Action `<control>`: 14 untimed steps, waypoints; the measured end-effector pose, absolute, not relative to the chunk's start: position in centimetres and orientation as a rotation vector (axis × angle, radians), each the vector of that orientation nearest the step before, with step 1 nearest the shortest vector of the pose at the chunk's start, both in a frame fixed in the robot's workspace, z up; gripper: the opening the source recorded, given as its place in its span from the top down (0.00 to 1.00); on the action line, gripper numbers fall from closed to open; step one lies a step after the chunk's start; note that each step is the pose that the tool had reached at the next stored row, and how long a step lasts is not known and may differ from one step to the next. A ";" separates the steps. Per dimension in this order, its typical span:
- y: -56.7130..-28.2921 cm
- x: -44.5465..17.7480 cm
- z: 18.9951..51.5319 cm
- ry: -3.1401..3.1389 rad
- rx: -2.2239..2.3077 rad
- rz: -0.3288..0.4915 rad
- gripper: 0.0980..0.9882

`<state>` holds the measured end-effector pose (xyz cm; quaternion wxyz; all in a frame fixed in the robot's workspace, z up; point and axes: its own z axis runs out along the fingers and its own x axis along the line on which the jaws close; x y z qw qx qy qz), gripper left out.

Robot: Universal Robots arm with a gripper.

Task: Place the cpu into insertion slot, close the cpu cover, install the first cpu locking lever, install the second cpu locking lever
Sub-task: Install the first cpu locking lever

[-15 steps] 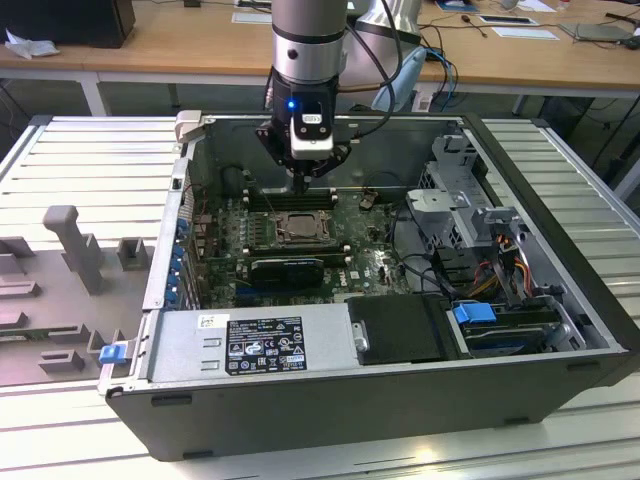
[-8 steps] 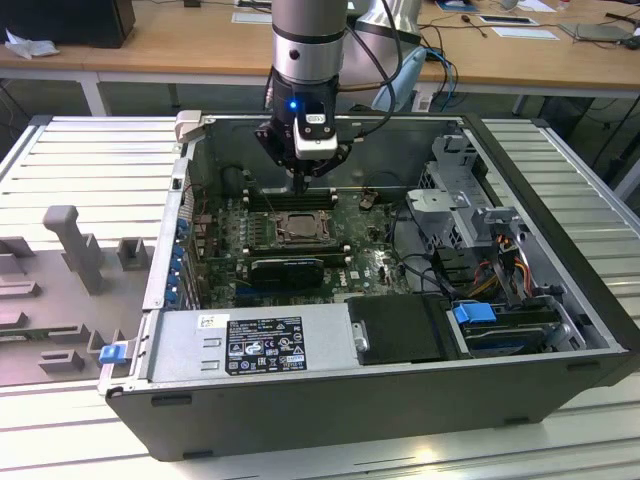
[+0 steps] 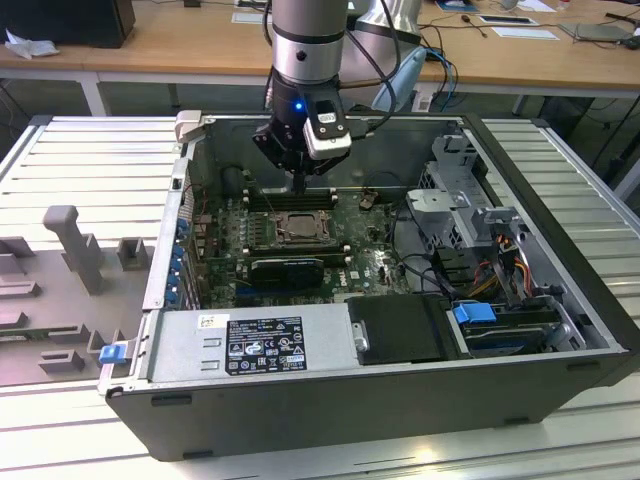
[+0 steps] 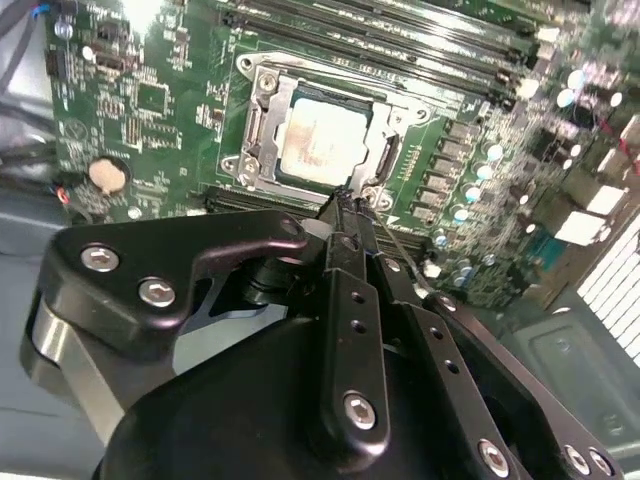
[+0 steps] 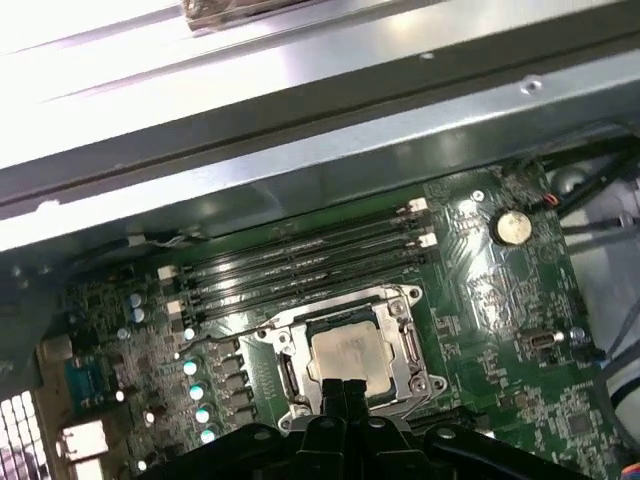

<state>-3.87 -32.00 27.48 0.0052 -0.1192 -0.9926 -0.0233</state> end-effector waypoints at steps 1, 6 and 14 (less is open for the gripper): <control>-32.0 -3.9 27.5 -3.111 -0.340 -0.073 0.99; -32.0 -3.9 27.5 -3.121 -0.213 -0.072 0.99; -32.0 -3.9 27.5 -3.125 -0.042 -0.071 0.99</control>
